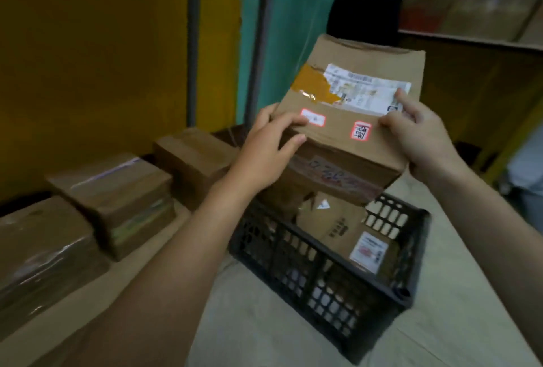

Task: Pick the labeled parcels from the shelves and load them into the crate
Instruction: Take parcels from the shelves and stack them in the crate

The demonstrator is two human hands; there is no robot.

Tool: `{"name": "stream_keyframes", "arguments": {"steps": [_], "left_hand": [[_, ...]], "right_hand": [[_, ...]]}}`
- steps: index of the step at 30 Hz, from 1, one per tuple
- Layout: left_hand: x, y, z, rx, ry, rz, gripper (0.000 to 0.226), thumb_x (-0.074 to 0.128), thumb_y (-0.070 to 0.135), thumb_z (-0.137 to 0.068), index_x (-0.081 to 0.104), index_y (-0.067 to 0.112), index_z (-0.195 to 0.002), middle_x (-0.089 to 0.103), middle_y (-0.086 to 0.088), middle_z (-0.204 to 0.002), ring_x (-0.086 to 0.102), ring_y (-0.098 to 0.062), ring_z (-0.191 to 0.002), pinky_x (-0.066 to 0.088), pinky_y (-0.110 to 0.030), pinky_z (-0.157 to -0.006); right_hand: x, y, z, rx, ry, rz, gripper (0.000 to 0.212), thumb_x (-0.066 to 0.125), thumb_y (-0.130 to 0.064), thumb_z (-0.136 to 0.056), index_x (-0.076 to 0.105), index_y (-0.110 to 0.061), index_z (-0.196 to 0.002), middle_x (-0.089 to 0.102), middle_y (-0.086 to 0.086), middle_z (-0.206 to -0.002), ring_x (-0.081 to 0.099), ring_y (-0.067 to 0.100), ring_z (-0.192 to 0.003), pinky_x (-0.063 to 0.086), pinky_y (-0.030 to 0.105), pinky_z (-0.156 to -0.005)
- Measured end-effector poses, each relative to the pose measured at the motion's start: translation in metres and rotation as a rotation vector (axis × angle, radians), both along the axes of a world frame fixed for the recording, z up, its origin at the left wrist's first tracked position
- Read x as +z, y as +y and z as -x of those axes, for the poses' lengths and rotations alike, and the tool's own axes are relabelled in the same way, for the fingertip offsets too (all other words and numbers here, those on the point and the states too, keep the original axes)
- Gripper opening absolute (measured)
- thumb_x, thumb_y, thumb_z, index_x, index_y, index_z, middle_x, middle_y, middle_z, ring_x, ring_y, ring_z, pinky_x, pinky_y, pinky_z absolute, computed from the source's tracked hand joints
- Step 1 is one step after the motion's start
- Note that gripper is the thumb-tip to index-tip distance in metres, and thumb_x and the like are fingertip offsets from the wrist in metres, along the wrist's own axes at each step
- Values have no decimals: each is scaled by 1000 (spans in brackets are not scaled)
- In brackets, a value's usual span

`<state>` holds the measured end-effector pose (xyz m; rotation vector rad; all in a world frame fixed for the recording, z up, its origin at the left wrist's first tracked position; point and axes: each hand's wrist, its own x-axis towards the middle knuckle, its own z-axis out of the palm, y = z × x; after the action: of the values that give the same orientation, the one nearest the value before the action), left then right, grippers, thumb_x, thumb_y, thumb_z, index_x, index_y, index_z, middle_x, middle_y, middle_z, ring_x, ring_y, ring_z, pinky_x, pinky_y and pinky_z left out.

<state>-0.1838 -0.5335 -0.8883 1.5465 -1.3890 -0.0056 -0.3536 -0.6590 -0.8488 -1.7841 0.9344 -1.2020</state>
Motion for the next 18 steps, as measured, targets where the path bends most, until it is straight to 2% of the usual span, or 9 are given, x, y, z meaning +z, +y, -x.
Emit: {"name": "stream_keyframes", "arguments": {"steps": [5,7,9,11,12,13,15,18], "left_hand": [[-26,-78,55,-196,10,-152,24,52,22,-92,57,23,-115,31,-5,-141,32,-16,-132,20,-9,-93],[-44,-98,72,-256,4,-233,23,49,25,-94,55,27,-116,30,-1,-139,33,-14,-129,21,-9,-88],[-68,-109,81,-276,21,-300,24,48,25,-94,54,27,-117,30,1,-138,33,-14,-129,23,-14,-93],[-95,-110,77,-265,45,-365,24,48,24,-94,54,28,-117,29,1,-139,32,-14,-130,24,-17,-97],[-109,-109,71,-248,52,-393,25,48,24,-94,54,28,-118,29,0,-140,31,-12,-131,23,-16,-98],[-122,-107,64,-224,57,-413,25,49,22,-94,55,28,-118,28,-1,-140,29,-11,-132,22,-15,-98],[-146,-107,49,-167,56,-437,25,49,21,-94,55,28,-117,25,-2,-144,26,-11,-134,19,-14,-101],[-173,-114,38,-85,24,-484,26,45,26,-95,54,30,-120,12,4,-152,18,-15,-140,22,-27,-110]], "right_hand": [[-39,-55,73,-225,-33,-136,57,54,-14,-87,37,-21,-141,52,0,-127,59,5,-81,49,17,-60],[-58,-65,95,-275,-9,-190,57,53,-16,-88,35,-22,-142,50,-3,-121,58,1,-77,48,13,-56],[-82,-74,106,-278,70,-232,57,52,-18,-89,33,-19,-143,48,0,-132,60,12,-96,49,21,-72],[-105,-80,102,-258,157,-250,57,52,-18,-90,31,-15,-143,41,7,-144,52,20,-117,45,28,-92],[-118,-82,95,-228,185,-264,58,52,-18,-90,31,-14,-143,39,8,-145,50,23,-122,43,32,-100],[-131,-84,86,-190,203,-291,59,52,-18,-90,29,-15,-144,38,10,-146,49,25,-123,42,37,-103],[-157,-86,68,-129,211,-363,61,52,-21,-90,25,-19,-145,36,10,-146,52,27,-119,45,43,-101],[-191,-92,51,-103,251,-409,64,50,-24,-91,19,-20,-147,33,8,-146,52,26,-118,46,43,-99]]}}
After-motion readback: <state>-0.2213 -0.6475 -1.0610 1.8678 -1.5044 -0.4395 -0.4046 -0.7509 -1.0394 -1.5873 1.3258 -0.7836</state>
